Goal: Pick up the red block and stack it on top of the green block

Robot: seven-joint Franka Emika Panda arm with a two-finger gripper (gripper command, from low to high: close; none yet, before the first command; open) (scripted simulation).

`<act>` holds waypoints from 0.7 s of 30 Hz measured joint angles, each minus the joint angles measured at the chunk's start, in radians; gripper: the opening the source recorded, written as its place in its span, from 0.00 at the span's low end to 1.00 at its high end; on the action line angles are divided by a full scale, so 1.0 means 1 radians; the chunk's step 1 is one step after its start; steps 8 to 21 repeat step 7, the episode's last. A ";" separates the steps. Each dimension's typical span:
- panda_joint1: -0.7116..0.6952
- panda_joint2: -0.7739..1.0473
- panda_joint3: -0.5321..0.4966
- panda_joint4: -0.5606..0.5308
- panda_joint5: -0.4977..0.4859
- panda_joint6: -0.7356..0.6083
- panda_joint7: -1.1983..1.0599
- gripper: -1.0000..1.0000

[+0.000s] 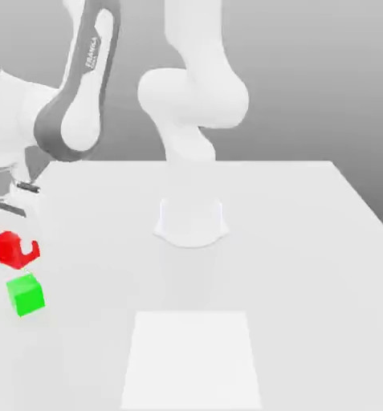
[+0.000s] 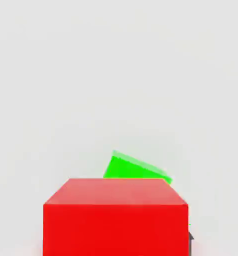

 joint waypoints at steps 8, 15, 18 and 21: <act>-0.004 0.128 0.047 0.006 0.083 0.118 -0.064 1.00; -0.004 0.128 0.047 0.006 0.083 0.118 -0.064 1.00; -0.004 0.128 0.047 0.006 0.083 0.118 -0.064 1.00; -0.004 0.128 0.047 0.006 0.083 0.118 -0.064 1.00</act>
